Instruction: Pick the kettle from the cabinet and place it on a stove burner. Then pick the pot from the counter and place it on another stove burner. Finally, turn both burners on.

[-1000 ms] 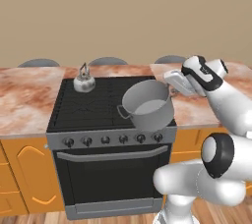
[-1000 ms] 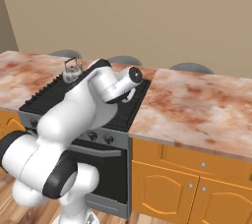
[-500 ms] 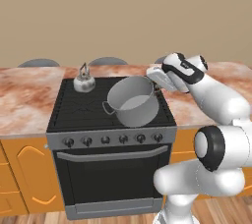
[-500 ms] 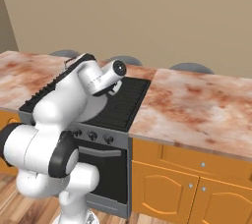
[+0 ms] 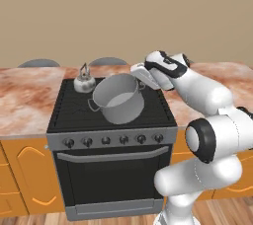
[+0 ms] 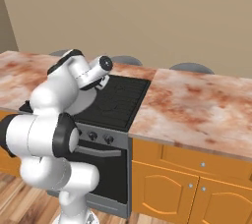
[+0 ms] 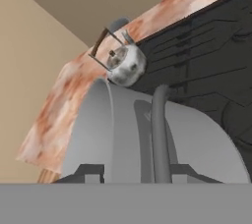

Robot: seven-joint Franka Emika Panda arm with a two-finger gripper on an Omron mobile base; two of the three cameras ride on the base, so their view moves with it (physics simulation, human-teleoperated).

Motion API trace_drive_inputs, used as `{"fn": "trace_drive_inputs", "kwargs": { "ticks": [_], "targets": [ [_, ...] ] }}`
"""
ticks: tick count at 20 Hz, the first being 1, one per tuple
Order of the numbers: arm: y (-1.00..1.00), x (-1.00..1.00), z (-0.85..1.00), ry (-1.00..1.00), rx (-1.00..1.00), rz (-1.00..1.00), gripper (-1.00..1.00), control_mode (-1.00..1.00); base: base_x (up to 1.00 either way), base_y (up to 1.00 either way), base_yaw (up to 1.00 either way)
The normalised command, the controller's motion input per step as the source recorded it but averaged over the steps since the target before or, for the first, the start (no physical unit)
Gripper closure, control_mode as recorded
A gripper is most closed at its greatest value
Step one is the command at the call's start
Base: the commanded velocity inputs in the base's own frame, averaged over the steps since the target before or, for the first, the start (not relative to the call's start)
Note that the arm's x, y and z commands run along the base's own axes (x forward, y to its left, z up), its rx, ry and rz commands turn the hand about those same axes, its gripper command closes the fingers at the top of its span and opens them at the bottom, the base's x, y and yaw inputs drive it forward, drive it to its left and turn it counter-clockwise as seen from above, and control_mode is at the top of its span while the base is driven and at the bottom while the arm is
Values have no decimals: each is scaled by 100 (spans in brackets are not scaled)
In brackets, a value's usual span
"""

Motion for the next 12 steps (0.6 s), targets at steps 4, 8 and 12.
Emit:
{"fn": "trace_drive_inputs", "kwargs": {
  "ticks": [4, 8, 12],
  "targets": [
    [51, 35, 0, 0, 4, 1, 100, -100, 0, 0, 0],
    [48, 32, 0, -1, 5, 1, 100, -100, 0, 0, 0],
    [38, 36, 0, 0, 7, 1, 100, -100, 0, 0, 0]
  ]
}}
